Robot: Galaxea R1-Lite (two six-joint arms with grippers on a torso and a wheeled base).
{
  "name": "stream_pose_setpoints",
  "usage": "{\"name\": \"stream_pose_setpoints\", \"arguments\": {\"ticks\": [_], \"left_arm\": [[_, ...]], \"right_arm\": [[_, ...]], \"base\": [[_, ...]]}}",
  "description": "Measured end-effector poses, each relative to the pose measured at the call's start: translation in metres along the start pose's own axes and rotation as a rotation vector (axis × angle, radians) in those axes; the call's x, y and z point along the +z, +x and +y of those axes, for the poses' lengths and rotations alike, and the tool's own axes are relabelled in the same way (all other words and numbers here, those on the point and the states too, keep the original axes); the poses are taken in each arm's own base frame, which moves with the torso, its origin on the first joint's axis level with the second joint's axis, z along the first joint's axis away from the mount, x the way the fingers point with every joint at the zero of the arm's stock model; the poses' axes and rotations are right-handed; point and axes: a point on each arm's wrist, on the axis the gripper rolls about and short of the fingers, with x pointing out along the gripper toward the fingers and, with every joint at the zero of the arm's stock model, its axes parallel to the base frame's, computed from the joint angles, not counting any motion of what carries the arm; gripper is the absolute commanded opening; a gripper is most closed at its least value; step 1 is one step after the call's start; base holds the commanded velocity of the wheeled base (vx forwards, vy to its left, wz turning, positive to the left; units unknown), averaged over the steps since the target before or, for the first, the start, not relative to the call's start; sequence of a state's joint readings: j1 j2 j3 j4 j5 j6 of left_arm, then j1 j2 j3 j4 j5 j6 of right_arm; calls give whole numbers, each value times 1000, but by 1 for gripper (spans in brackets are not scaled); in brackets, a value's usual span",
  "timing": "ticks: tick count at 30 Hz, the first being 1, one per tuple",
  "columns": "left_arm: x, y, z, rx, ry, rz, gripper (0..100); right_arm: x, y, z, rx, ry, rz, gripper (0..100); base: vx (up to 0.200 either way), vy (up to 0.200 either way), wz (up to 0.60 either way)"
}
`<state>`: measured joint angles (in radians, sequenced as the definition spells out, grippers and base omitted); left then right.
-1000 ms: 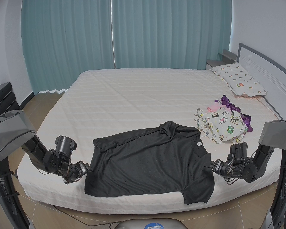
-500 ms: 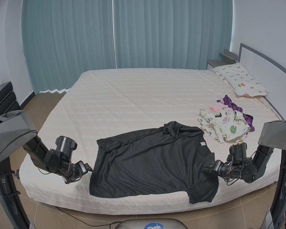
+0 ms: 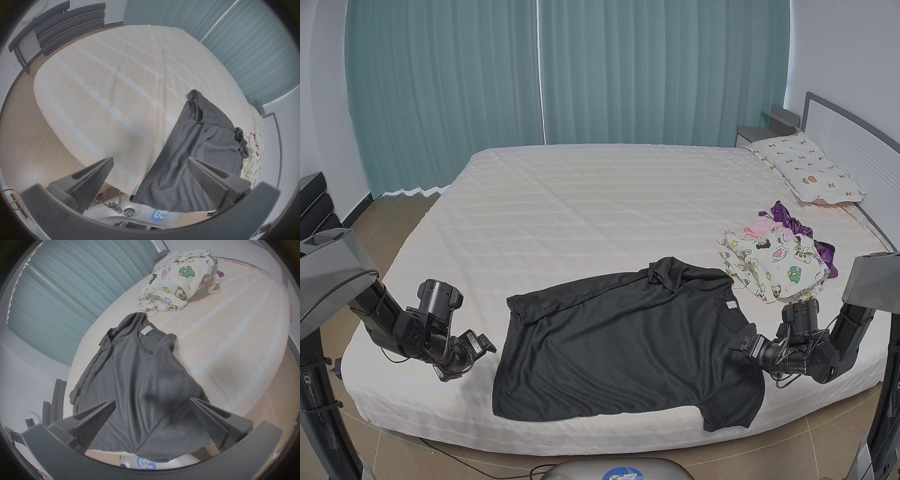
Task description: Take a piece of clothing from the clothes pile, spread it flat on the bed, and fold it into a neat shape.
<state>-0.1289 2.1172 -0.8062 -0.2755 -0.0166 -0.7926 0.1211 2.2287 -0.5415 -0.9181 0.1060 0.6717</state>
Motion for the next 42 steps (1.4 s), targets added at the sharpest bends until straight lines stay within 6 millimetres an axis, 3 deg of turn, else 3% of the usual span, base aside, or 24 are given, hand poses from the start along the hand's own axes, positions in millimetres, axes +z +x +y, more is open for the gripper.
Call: {"name": "stream_pose_setpoints", "arguments": {"ticks": [10,22,31,36,42], "left_arm": [[-1,1,-2,-2,3,4,100],[-4,1,-5,-88,-70,93,100],[-3,-1,-9,-148,-165,131,100],[0,-2,-11,-191,-214,114,100],[0,-2,-12,-215,-241,106,100]], "right_arm": [[10,-13,11,45,72,-48,100],[27,-11,52,206,116,-168,100],[47,16,97,229,87,-167,100],[61,48,125,215,78,-198,100],[56,85,142,163,60,-167,100]], "base": [[60,0,0],[0,0,0],[0,0,0],[0,0,0],[0,0,0]]}}
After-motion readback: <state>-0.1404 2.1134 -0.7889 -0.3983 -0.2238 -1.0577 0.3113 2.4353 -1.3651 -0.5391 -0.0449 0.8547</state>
